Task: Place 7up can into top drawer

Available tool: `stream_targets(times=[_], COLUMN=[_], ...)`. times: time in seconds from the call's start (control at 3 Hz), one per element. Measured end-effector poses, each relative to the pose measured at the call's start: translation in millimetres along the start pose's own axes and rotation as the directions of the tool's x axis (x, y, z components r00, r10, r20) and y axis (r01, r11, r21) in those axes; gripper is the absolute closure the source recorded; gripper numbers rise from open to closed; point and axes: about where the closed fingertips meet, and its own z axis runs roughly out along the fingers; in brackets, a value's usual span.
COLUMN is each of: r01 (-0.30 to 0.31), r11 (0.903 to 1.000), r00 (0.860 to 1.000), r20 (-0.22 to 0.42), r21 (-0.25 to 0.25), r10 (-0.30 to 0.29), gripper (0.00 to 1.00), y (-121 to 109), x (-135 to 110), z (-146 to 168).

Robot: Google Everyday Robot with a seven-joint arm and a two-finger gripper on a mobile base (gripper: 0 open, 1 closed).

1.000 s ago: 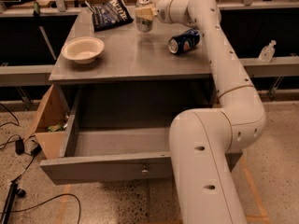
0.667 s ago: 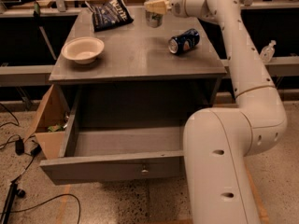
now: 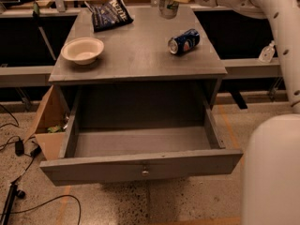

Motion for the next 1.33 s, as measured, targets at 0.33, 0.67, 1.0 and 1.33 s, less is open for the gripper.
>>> stream_targets(times=[0.33,0.67,1.0,1.33], r01=[0.01,0.011,-0.027,-0.07], r11=[0.9992,0.9986,0.9986,0.9971], r00=[0.995,0.989,0.989,0.994], r20=[0.098,0.144,0.144,0.087], r21=[0.04,0.052,0.046,-0.029], r10=[-0.014,-0.018,0.02,0.072], gripper=[1.0,1.0,1.0,1.0], y=[22,56,97,150], x=[-42,-49,-29,30], z=[-57,-94,-114,-104])
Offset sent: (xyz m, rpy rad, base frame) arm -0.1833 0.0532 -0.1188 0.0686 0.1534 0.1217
